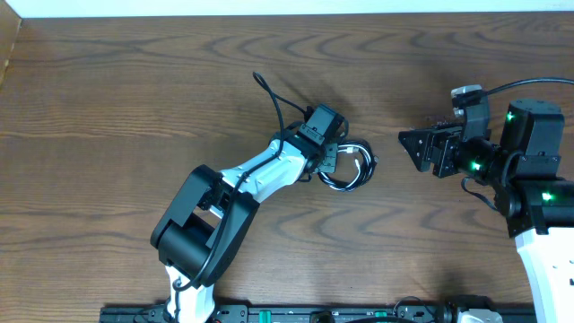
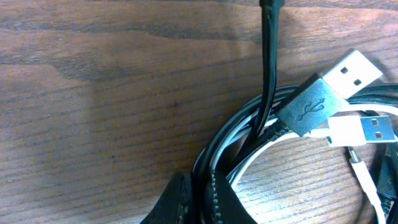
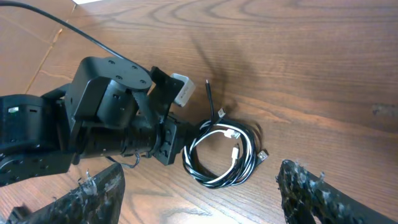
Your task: Untangle cables
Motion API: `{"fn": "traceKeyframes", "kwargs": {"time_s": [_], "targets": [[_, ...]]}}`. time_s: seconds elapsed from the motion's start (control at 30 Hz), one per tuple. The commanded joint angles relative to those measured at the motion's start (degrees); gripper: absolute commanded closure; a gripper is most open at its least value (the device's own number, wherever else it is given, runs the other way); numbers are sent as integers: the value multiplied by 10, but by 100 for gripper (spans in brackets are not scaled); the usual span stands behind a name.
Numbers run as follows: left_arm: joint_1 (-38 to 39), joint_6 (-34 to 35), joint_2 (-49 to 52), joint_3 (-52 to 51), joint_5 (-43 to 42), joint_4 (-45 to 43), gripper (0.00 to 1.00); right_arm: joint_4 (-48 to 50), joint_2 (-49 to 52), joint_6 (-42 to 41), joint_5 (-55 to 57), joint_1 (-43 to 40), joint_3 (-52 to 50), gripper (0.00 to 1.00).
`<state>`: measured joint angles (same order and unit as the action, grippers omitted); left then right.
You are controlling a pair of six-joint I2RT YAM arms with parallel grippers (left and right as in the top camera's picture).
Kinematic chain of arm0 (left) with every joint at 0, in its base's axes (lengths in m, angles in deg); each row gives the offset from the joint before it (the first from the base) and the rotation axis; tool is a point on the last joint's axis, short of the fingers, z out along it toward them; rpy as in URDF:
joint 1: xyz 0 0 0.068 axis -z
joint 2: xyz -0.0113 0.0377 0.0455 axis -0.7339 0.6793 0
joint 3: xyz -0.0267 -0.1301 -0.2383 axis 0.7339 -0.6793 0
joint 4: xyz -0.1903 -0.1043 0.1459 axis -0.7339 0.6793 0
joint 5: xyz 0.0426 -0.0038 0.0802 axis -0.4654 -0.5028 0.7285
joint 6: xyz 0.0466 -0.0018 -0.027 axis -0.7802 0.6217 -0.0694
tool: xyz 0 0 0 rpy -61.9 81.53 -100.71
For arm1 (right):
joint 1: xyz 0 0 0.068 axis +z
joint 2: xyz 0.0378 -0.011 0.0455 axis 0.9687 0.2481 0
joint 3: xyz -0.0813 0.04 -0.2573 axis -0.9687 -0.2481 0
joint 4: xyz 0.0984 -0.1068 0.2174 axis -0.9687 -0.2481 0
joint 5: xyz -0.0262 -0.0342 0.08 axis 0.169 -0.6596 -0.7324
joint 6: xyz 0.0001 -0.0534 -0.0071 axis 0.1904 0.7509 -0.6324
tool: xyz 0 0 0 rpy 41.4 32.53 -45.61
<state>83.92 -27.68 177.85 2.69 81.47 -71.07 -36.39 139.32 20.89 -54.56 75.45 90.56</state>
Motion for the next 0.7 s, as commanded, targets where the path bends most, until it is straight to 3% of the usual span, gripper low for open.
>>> {"fn": "traceKeyframes", "kwargs": {"time_s": [0.0, 0.4, 0.67], "targets": [[-13, 10, 2, -20, -57, 10, 93, 0, 1, -12, 14, 6, 10, 25], [-114, 93, -172, -13, -405, 10, 93, 26, 25, -71, 16, 8, 10, 34], [-119, 216, -191, -13, -414, 8, 93, 71, 89, -56, -57, 48, 10, 34]]}}
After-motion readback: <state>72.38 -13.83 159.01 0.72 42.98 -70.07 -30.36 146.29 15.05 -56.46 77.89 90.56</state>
